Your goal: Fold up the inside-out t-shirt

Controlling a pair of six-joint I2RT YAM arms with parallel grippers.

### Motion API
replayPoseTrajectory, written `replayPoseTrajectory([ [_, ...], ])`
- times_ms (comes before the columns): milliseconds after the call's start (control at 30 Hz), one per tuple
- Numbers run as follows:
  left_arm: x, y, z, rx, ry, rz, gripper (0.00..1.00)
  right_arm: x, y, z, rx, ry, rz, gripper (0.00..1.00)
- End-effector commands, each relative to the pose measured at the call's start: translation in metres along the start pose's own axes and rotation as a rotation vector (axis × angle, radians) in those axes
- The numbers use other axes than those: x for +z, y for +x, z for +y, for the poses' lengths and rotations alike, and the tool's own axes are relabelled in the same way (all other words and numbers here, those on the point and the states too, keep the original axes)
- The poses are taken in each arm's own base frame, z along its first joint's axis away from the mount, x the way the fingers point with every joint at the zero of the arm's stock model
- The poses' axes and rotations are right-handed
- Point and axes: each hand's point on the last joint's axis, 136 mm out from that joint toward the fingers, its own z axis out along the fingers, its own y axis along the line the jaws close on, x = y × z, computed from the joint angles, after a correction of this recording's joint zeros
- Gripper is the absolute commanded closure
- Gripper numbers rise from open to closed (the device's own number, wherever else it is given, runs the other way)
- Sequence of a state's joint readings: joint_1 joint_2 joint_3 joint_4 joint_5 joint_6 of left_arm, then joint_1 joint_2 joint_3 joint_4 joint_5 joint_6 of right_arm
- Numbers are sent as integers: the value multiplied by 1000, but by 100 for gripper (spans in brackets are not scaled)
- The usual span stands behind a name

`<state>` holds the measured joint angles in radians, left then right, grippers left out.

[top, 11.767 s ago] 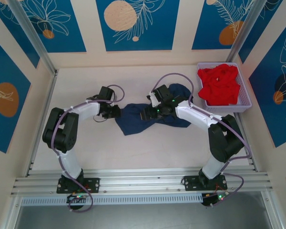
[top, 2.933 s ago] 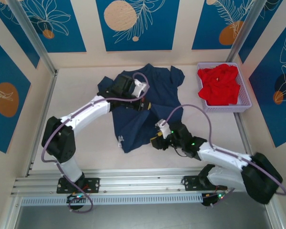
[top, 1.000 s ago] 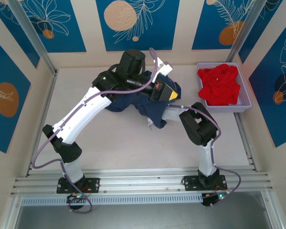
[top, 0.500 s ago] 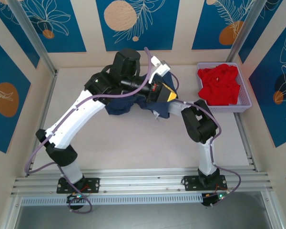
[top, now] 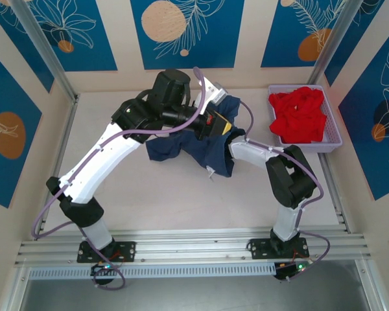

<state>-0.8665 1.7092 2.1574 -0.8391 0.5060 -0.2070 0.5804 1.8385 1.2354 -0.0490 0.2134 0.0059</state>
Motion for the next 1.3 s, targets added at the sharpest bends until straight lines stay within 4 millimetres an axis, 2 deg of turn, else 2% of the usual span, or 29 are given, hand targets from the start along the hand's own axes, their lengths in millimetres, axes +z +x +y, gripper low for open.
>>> replayPoseTrajectory([
  [0, -4, -5, -25, 24, 123, -7, 100, 15, -6, -21, -10, 115, 24, 14],
  [133, -20, -14, -53, 48, 242, -52, 100, 41, 16, -47, -71, 259, 154, 14],
  [233, -37, -25, -67, 75, 270, -102, 100, 53, 35, -56, -113, 303, 228, 14],
  [333, -54, -34, -64, 89, 222, -153, 100, 55, 50, -56, -115, 288, 284, 14],
  [433, -66, -41, -46, 85, 128, -198, 100, 57, 63, -49, -91, 230, 344, 14],
  [500, -71, -42, -27, 65, 47, -228, 100, 59, 73, -43, -77, 189, 401, 20],
  [533, -73, -42, -17, 54, 7, -238, 100, 60, 77, -40, -70, 171, 425, 26],
  [700, -84, -31, 54, -36, -282, -269, 100, 59, 97, -28, 5, 74, 510, 64],
  [800, -98, -20, 102, -112, -467, -290, 100, 51, 91, -25, 43, 32, 497, 87],
  [867, -113, -12, 135, -151, -609, -309, 100, 39, 75, -21, 55, 3, 446, 98],
  [1000, -139, 5, 184, -198, -803, -322, 100, 11, 43, -11, 85, -68, 344, 100],
  [1167, -187, 24, 237, -296, -979, -366, 100, -28, 25, -4, 134, -165, 248, 100],
  [1267, -199, 43, 265, -338, -1054, -339, 100, -50, 6, 7, 123, -222, 165, 100],
])
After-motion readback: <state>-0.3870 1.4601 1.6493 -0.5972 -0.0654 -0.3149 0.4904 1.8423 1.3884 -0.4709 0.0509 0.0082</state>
